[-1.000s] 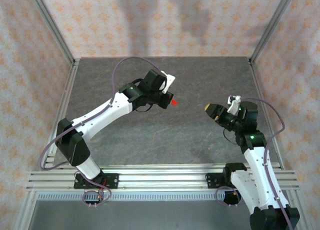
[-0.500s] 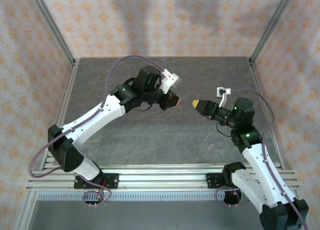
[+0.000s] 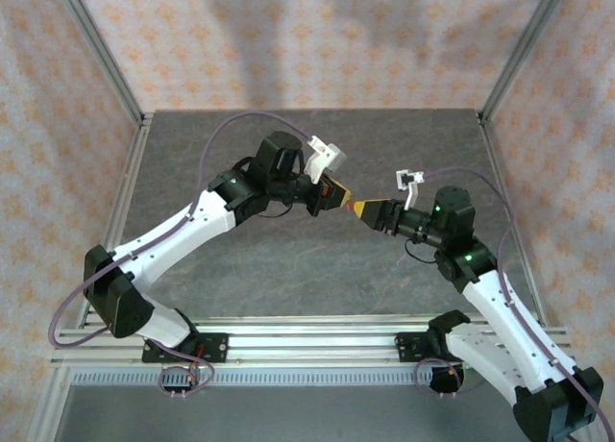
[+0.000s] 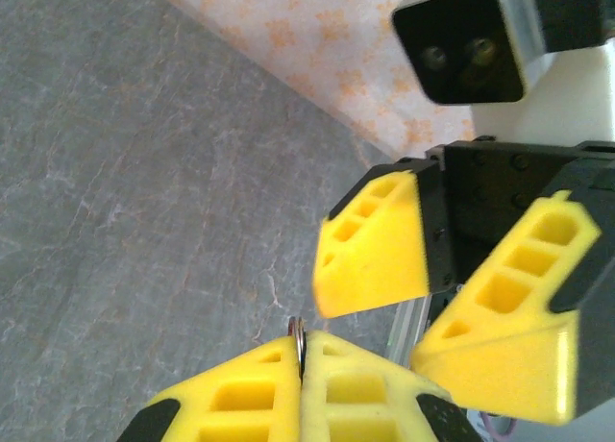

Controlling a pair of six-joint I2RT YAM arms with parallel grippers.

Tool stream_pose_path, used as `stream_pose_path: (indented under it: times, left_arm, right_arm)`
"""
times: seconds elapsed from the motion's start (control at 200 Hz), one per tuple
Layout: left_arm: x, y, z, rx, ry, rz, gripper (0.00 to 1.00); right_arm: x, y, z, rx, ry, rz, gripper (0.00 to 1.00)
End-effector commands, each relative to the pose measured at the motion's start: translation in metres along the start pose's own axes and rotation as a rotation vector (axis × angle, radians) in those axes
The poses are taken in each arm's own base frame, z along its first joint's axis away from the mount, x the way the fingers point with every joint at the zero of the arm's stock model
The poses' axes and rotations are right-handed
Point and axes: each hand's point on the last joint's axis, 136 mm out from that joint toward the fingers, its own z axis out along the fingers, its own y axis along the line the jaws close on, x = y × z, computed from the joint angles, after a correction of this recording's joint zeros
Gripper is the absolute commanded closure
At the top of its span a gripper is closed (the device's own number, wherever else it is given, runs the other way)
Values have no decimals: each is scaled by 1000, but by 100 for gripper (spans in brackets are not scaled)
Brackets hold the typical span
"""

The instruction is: Remove the keys from the keyring

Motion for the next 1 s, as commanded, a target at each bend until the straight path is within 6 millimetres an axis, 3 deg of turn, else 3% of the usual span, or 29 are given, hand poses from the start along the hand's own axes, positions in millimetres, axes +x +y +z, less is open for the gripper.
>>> stream_pose_path:
  times: [0.0,0.265,0.551,0.996]
  left_arm:
    - [-15,-19,-6,72,-69,5,96]
    - [-19,-28,-8,125,-89,-10,96]
    - [-21,-35,-11,163,-104,-23,96]
    - [-27,-43,-18,193,-143,-28,96]
  right_arm:
    - [-17,11,-3,4,-61,-68,47]
    - [-23,15,-2,0,-83,-100,46]
    - [-24,24,1,-28,-78,-126,52]
    - [-28,26,2,-26,-84,-140,76]
